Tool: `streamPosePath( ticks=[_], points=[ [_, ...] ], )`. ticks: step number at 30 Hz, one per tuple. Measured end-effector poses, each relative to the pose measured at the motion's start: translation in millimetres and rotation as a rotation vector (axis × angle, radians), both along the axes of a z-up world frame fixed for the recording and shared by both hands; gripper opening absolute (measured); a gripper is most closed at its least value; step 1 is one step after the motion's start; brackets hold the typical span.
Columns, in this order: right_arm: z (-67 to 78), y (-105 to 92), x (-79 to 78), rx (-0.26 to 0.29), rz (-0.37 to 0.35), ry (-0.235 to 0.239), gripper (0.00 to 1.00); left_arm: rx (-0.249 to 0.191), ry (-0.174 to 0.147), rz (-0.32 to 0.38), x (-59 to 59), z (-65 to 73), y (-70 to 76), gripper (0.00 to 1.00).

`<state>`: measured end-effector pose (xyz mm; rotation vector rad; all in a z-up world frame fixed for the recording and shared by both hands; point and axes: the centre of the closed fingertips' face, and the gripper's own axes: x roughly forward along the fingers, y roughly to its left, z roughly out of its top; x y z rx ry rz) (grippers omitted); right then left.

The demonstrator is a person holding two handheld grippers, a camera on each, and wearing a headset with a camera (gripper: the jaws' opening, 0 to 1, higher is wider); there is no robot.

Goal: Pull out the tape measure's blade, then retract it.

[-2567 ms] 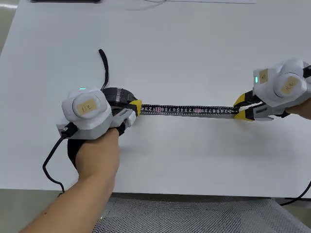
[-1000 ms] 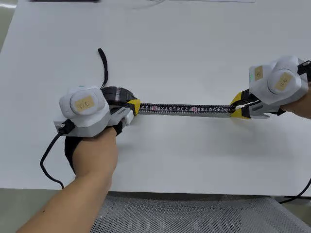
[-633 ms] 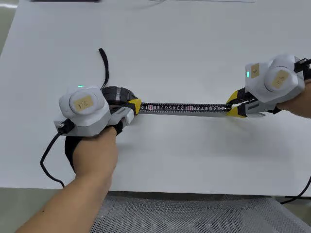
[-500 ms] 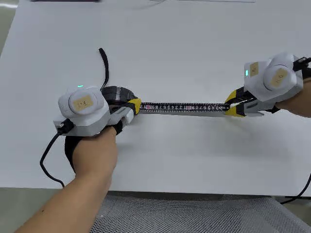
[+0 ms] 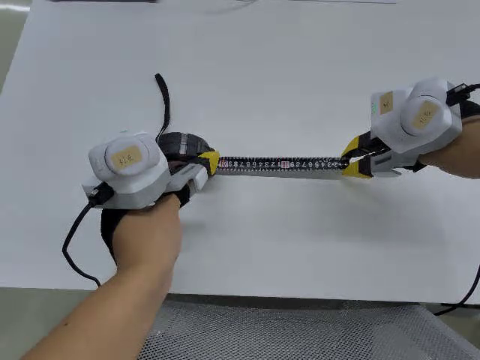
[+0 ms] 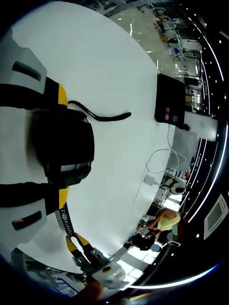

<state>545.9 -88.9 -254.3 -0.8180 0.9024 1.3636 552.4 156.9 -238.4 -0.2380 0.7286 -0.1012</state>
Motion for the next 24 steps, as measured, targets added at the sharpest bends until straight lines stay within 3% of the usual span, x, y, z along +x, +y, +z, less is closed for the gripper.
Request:
streamPosePath(
  ticks=[24],
  points=[
    [1.3, 16.1, -1.2, 0.022, -0.006, 0.009, 0.09, -0.011, -0.002, 0.003, -0.3, 0.6, -0.6, 0.57]
  ],
)
